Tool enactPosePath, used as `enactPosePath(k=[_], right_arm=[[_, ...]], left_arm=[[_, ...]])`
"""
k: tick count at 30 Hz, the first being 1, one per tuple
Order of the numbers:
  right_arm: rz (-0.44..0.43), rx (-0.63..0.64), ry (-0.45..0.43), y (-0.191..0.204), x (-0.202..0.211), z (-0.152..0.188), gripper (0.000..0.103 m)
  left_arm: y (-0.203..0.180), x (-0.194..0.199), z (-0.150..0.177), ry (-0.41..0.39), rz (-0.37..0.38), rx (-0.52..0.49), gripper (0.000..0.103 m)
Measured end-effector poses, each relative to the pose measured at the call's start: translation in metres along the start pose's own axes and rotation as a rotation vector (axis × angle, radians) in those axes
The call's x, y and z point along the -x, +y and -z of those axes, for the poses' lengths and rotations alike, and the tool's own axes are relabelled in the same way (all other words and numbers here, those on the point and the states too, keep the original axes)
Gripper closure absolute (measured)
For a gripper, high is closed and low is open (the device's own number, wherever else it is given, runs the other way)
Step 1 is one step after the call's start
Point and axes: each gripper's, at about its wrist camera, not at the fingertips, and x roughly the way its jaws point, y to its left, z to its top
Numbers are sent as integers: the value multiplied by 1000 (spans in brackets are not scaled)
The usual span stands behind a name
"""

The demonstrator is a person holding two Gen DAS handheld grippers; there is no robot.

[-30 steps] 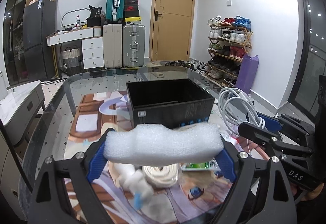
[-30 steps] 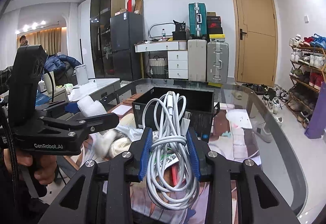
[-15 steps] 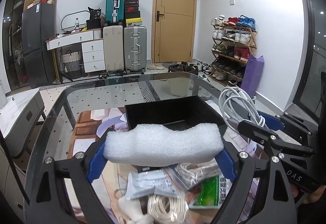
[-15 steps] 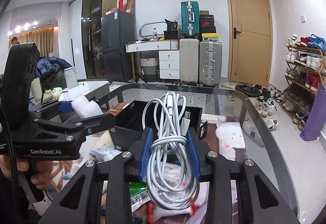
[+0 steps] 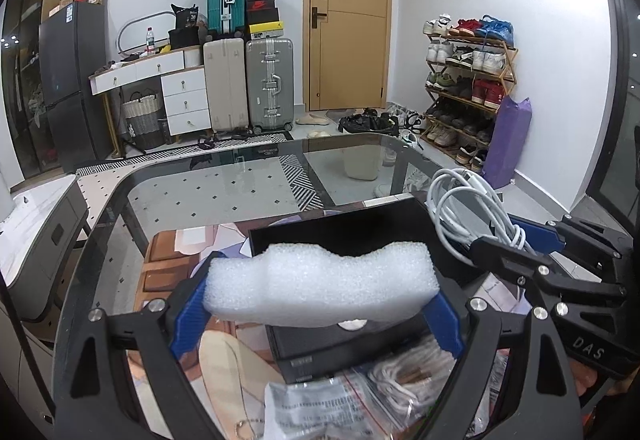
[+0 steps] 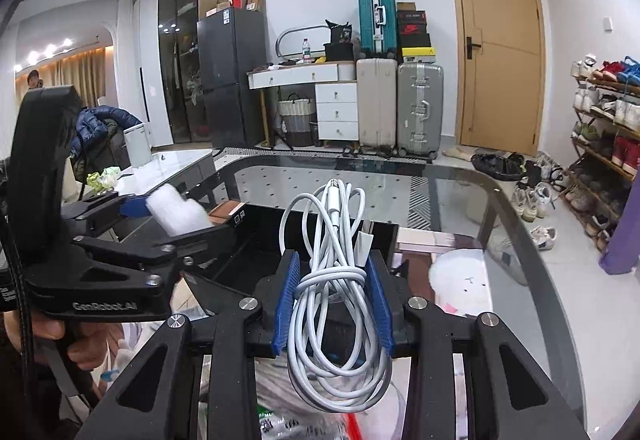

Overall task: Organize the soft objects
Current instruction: 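Carry the foam block and cable coil over the black box with both grippers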

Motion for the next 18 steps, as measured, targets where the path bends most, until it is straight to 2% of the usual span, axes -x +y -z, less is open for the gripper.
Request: enactPosePath(k=[10, 18], right_arm=[[-14, 33, 61, -2, -45, -6, 69], [-17, 33, 87, -9, -65, -5, 69]], left_arm=[[8, -26, -2, 41, -5, 28, 13], [12, -36, 0, 71, 3, 38, 13]])
